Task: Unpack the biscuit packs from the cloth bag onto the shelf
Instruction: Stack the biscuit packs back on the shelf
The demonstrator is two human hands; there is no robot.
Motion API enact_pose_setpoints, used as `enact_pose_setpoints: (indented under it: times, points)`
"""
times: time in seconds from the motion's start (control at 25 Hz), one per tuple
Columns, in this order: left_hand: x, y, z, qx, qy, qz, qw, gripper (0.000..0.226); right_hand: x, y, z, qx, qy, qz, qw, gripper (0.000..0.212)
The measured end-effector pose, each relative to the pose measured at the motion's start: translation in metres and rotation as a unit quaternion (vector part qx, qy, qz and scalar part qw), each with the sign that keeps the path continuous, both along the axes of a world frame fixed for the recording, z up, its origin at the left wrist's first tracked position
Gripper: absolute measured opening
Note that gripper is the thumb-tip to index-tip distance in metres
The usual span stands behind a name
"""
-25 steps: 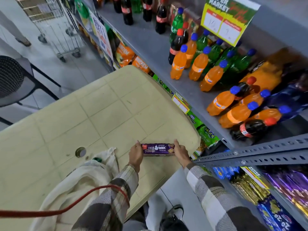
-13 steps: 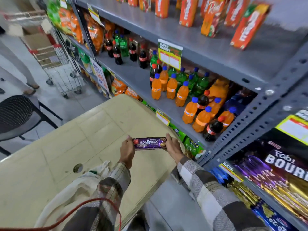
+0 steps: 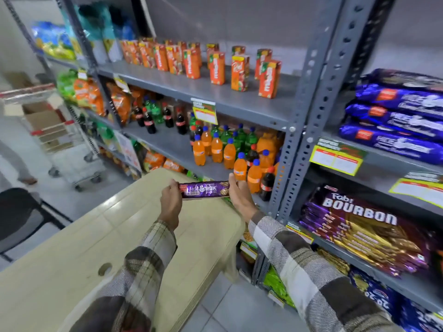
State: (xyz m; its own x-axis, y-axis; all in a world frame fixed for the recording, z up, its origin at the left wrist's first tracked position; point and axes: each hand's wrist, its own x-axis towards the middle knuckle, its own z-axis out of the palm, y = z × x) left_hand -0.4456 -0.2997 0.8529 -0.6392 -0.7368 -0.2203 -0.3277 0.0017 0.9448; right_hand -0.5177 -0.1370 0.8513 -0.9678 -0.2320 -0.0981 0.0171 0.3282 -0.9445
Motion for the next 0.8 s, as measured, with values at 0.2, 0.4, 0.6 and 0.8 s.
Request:
enact_pose_setpoints:
  times: [0.2,0.4,0.6,0.8]
  points:
    - [0.012,0.032,0.054,0.005,0.064,-0.07,0.995,0.052,0.049,0.034,0.056,-0.011,0.063,-0.076,0.995,0.057]
    - [0.014,0.079,0.086,-0.016,0.131,-0.134,0.982,0.058,0.094,0.09,0.094,-0.038,0.104,-0.159,0.981,0.057]
    - [0.009,0.177,0.11,-0.018,0.177,-0.225,0.958,0.057,0.134,0.179,0.13,-0.018,0.154,-0.262,0.953,0.039]
    - [0.031,0.284,0.14,-0.009,0.216,-0.305,0.928,0.061,0.186,0.278,0.159,-0.026,0.19,-0.335,0.923,0.05]
